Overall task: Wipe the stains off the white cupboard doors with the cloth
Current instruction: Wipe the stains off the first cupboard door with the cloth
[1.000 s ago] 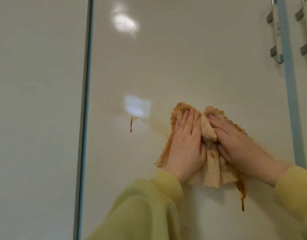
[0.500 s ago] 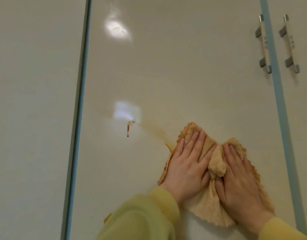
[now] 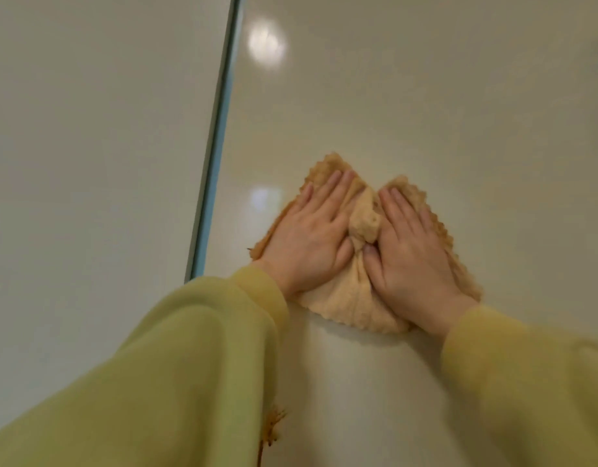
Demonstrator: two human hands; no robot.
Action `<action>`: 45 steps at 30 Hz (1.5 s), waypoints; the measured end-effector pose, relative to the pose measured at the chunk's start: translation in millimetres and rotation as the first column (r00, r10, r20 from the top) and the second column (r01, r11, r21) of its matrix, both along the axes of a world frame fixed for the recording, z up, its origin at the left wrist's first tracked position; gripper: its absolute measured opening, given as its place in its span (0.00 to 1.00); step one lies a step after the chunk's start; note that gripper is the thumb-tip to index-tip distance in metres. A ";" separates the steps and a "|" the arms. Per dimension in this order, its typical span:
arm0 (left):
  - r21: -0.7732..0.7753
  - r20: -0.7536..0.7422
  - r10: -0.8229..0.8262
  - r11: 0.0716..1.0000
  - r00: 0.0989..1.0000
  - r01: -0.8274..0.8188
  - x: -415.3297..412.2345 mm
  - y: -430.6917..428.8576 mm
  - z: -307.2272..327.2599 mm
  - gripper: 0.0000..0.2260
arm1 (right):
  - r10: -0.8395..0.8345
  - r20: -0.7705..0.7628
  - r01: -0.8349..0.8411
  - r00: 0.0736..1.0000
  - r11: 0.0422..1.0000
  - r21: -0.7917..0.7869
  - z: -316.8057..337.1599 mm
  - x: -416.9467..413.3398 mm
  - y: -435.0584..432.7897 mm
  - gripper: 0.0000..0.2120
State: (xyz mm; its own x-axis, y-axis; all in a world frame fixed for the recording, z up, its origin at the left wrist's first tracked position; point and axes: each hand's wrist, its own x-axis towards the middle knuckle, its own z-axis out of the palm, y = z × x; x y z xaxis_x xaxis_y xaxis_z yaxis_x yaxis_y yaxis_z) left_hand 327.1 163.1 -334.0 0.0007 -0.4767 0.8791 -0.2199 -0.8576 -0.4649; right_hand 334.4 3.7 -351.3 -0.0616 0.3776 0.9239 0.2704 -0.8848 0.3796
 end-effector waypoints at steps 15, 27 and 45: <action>-0.638 -0.083 -0.103 0.769 0.991 0.027 0.5 33.1 -61.5 0.32 | 0.115 -0.062 -0.129 0.991 0.932 -0.339 5.7 -4.8 57.9 0.24; -0.457 -0.178 -0.082 0.890 0.981 -0.008 -6.2 -52.3 -191.4 0.29 | 0.088 -0.133 -0.136 0.987 0.900 -0.414 -130.4 -9.3 -42.2 0.21; -0.266 -0.067 -0.126 0.958 0.990 0.104 -0.4 -181.3 -98.1 0.25 | 0.029 -0.030 -0.026 0.999 0.994 0.104 -94.4 -6.5 -169.5 0.26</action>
